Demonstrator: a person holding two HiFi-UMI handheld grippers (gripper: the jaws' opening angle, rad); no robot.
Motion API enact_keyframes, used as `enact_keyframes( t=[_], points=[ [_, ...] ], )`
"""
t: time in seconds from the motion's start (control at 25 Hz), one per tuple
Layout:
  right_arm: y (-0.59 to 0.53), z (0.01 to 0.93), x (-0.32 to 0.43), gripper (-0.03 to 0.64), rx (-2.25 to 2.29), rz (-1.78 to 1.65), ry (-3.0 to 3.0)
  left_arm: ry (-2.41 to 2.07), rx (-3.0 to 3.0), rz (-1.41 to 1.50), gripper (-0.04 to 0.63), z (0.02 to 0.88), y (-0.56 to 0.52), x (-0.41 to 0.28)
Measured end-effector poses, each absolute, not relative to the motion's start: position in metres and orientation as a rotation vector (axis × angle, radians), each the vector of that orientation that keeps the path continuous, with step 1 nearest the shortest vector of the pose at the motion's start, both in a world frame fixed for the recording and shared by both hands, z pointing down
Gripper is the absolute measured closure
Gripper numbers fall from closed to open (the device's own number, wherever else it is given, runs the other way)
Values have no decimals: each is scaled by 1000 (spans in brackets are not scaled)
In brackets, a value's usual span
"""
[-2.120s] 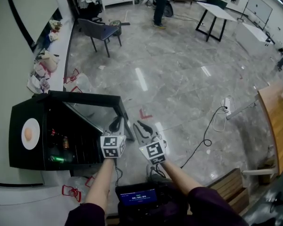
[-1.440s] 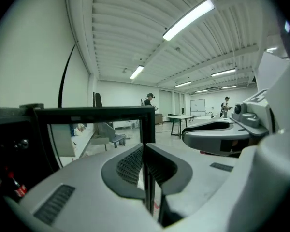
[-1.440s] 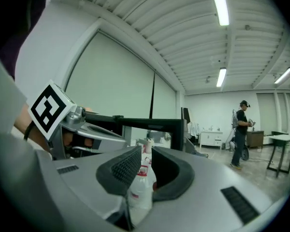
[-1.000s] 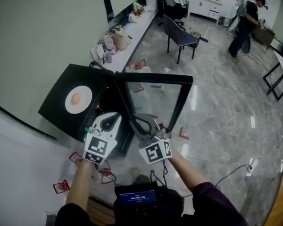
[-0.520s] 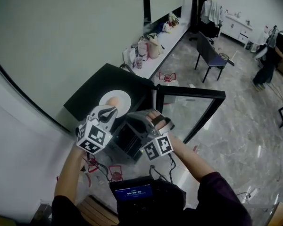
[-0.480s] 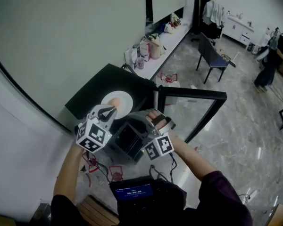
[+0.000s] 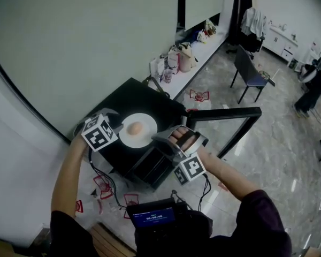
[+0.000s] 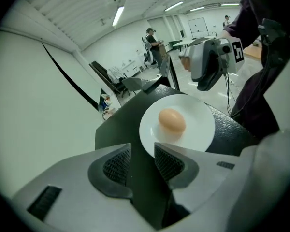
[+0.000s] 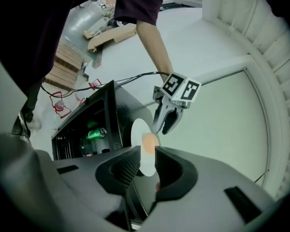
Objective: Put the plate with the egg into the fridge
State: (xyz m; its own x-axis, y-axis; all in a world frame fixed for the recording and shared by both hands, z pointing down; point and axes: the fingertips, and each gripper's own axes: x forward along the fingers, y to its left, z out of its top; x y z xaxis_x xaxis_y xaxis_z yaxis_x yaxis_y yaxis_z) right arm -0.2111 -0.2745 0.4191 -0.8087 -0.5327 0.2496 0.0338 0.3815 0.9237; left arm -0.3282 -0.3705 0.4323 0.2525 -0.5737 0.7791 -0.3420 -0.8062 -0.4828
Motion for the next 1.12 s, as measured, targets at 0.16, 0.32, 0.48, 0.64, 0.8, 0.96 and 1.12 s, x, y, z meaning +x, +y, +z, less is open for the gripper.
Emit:
enact_keyframes(
  t=[0.16,0.32,0.48,0.64,0.8,0.96,1.12],
  points=[
    [-280,419,-208,540,438,-1459,-2106,958,-2332,-1681,485,441,-394,-338],
    [-286,427,-202,540,438,-1425,-2096,1154,-2236,-1646,485,435,-421,-349],
    [-285,424,-200,540,437,-1450,-2094,1147,-2251,-1707,485,451,-423,-346],
    [-283,426,-199,540,427,-1491,-2074,1134,-2260,-1690,485,455,-420,-335],
    [-281,445,-195,540,385,-1456,-2059,1119,-2254,-1684,485,454,-420,-326],
    [-275,455,-196,540,362,-1453,-2053,1112,-2251,-1670,485,454,-415,-317],
    [-273,456,-196,541,365,-1470,-2041,1102,-2253,-1662,485,453,-410,-308]
  ],
)
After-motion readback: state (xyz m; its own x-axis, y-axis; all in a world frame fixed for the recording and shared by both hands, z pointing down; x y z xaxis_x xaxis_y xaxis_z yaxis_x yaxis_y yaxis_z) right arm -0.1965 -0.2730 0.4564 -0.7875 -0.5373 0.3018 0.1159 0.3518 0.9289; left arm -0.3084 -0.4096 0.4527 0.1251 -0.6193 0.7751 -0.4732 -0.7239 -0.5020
